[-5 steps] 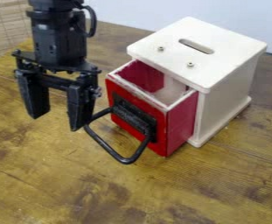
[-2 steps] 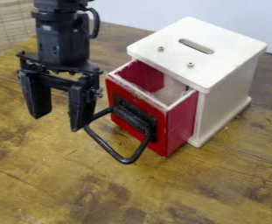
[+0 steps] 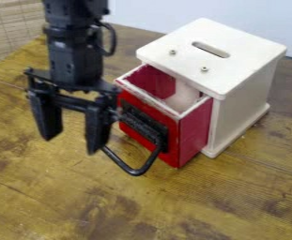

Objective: Close the drawer

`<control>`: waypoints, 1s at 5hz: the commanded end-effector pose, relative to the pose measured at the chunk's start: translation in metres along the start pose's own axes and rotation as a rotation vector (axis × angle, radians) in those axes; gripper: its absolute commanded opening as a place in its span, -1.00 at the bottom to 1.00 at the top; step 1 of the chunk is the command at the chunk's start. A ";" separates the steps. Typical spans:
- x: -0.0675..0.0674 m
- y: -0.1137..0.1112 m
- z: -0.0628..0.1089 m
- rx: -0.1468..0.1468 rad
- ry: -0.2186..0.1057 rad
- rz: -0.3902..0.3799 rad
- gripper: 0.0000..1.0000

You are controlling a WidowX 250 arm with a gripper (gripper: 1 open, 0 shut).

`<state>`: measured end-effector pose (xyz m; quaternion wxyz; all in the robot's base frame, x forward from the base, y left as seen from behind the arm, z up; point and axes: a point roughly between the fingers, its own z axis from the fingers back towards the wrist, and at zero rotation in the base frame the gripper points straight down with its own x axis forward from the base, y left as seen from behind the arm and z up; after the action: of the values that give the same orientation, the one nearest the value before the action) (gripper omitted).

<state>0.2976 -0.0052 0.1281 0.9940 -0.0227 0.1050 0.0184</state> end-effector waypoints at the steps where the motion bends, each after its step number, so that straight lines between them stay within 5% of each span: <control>1: -0.006 -0.021 0.017 -0.014 -0.089 -0.019 1.00; 3: -0.029 -0.025 0.015 -0.010 -0.113 -0.015 1.00; 5: -0.013 -0.029 0.008 -0.026 -0.116 0.119 1.00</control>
<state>0.2800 -0.0275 0.1256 0.9937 -0.0221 0.0771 0.0785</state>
